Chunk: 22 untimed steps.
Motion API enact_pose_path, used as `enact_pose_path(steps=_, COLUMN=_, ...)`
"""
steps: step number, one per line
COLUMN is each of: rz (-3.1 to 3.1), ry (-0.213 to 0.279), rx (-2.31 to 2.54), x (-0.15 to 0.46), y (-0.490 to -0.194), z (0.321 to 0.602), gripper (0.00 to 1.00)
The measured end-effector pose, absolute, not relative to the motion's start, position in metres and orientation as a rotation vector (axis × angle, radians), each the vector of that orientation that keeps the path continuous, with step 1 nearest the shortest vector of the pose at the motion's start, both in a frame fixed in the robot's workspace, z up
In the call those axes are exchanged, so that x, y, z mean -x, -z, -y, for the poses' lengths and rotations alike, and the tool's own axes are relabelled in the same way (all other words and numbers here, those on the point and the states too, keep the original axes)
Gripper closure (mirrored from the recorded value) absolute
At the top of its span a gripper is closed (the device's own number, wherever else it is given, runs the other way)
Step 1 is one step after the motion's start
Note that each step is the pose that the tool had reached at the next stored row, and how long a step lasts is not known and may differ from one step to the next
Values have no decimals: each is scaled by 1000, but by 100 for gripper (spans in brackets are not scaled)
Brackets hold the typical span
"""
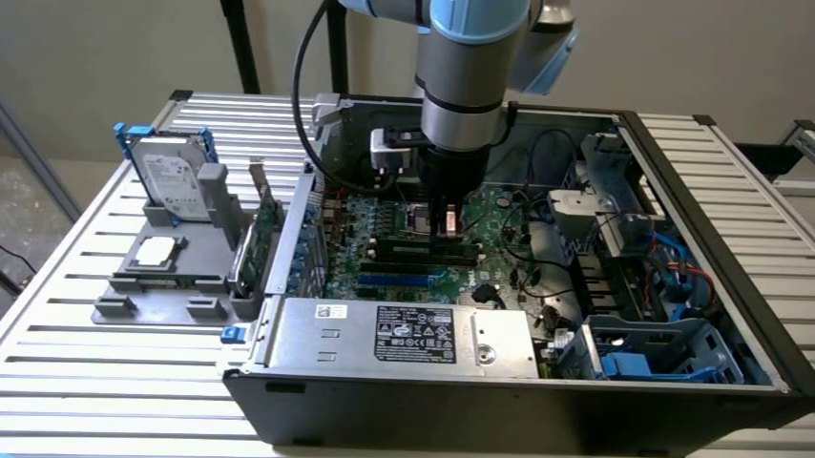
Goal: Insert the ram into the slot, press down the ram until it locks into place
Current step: 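Insert the ram into the slot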
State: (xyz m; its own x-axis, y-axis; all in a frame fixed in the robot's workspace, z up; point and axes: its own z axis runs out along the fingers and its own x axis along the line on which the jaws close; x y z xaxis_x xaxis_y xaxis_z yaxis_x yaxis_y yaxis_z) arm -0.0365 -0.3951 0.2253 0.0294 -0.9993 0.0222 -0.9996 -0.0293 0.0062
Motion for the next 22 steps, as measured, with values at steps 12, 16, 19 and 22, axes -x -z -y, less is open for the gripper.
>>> enact_pose_path(steps=12, rz=2185, ry=-27, rx=-2237, x=39, y=-223, z=395, gripper=86)
enact_pose_path(steps=16, rz=2185, ry=-27, rx=-2237, x=39, y=-223, z=395, gripper=78)
enact_pose_path(steps=19, rz=2185, ry=-27, rx=-2237, x=39, y=-233, z=395, gripper=78)
enact_pose_path(steps=22, rz=2185, ry=-26, rx=-2236, x=39, y=-244, z=395, gripper=78)
